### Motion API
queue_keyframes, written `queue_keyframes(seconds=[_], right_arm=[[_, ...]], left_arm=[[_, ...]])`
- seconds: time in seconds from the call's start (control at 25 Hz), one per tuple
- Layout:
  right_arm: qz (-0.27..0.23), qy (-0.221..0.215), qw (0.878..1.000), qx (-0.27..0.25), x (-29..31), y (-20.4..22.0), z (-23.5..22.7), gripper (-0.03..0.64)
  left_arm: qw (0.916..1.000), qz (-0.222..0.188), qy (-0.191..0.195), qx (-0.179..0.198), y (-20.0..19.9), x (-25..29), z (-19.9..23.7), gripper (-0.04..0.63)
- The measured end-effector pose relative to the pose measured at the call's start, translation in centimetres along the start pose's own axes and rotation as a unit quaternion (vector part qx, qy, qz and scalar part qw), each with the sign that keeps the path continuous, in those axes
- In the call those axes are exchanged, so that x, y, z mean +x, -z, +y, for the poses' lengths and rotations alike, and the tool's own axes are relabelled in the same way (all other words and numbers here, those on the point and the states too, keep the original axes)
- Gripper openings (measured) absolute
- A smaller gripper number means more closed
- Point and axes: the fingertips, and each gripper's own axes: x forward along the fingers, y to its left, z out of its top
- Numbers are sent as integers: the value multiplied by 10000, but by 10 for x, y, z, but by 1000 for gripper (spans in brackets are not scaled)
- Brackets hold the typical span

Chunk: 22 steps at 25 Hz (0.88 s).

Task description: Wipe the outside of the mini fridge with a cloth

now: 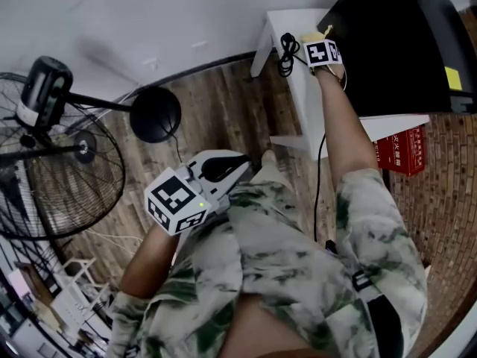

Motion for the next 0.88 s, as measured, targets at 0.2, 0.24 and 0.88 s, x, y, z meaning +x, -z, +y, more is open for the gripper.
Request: queue_keyframes(seconds=[0.2,0.24,0.88], right_arm=[[-203,-234,9991,290,-14,16,10,86],[-183,-257,9988,370,-19,23,11,86],[-1266,-1275,9792,947,-152,115,72,86]], left_arm=[[10000,21,64,60,-1,2,-2,28],[9999,26,98,106,-2,2,-4,28],[9946,148,691,762,-3,6,-47,28]])
